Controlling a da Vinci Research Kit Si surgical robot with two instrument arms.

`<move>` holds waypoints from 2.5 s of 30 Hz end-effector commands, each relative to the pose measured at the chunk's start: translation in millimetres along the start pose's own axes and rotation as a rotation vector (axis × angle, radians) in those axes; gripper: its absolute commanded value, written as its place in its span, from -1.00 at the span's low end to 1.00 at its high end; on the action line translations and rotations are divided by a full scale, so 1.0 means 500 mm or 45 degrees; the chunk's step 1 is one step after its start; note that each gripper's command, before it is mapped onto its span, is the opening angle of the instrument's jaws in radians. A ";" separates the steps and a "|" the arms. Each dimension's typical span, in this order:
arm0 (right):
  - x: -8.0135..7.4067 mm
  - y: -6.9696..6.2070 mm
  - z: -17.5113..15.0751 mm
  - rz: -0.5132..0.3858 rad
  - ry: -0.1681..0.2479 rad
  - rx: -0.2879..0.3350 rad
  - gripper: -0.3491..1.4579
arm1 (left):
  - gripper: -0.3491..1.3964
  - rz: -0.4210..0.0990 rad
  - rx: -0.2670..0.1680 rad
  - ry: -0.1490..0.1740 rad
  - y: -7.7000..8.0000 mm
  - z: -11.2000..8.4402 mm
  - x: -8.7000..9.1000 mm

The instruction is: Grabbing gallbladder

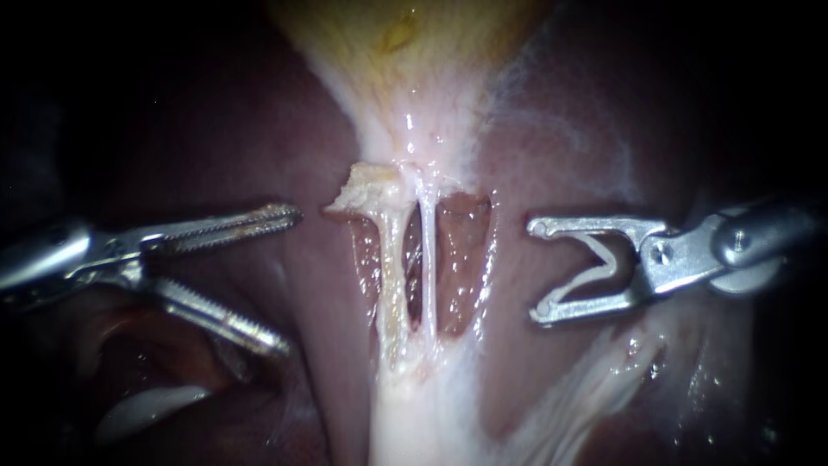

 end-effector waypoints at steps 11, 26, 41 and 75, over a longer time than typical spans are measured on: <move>0.0000 0.0000 0.0000 0.000 0.000 0.000 -0.06 | 0.58 0.000 -0.032 0.002 0.0051 0.0010 -0.0007; -0.0001 0.0001 0.0001 0.000 0.000 -0.001 -0.07 | 0.33 0.003 -0.060 0.002 0.0156 0.0091 0.0006; -0.0001 0.0001 0.0001 0.000 0.000 -0.001 -0.07 | -0.89 -0.109 -0.079 -0.002 0.0169 0.0090 0.0011; -0.0001 0.0002 0.0001 0.000 0.000 -0.001 -0.07 | -1.00 -0.242 -0.113 -0.019 0.0122 -0.0063 -0.0114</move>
